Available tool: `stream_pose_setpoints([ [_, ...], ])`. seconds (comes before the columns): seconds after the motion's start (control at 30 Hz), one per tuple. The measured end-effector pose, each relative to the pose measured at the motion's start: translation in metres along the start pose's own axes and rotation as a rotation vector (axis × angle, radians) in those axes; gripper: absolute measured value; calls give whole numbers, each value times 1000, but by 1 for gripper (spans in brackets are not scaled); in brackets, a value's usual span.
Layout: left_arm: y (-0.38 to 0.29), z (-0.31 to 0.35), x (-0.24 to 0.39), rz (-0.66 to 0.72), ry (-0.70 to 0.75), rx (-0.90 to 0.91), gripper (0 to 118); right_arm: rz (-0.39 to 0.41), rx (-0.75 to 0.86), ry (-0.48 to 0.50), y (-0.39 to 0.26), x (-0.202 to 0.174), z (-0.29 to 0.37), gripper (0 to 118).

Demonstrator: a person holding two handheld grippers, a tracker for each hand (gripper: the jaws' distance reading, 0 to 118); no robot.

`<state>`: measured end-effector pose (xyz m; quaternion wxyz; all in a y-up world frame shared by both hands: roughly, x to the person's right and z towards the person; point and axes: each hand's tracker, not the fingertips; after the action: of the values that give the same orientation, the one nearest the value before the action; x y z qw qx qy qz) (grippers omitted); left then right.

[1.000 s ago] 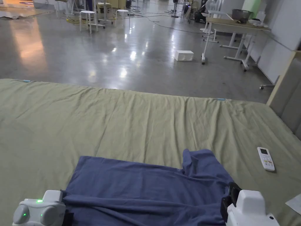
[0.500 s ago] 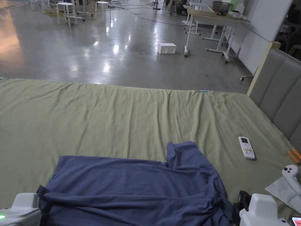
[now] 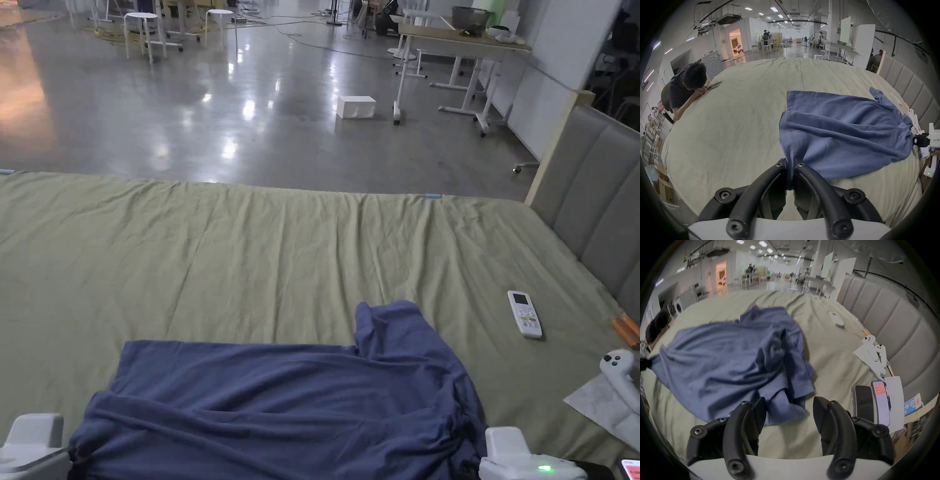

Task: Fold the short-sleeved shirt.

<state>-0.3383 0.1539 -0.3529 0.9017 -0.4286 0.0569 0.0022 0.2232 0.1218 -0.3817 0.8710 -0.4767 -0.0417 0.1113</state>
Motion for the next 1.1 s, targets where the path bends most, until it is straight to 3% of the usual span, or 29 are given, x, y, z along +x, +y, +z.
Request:
stream_pose_setpoints([
  [0.1,-1,1,1,-4,5,5,8,-31,-20,34,-4,-3,-12,55],
  [0.13,-2,0,1,-5,5,0,8,-55,-43,64,-6,-4,-15,42],
  [0.17,-3,0,1,-4,5,-2,8,-71,-32,70,-8,-5,-16,20],
  [0.23,-4,2,2,-4,6,-4,8,-60,-10,49,-11,-9,-12,9],
  [0.37,-3,5,2,3,4,-3,8,-76,3,31,-7,-8,0,4],
  [0.87,35,59,-16,41,-79,91,8,-67,103,-13,31,36,98,4],
  [1.1,8,83,-37,39,-122,105,8,-31,72,1,-4,37,130,4],
])
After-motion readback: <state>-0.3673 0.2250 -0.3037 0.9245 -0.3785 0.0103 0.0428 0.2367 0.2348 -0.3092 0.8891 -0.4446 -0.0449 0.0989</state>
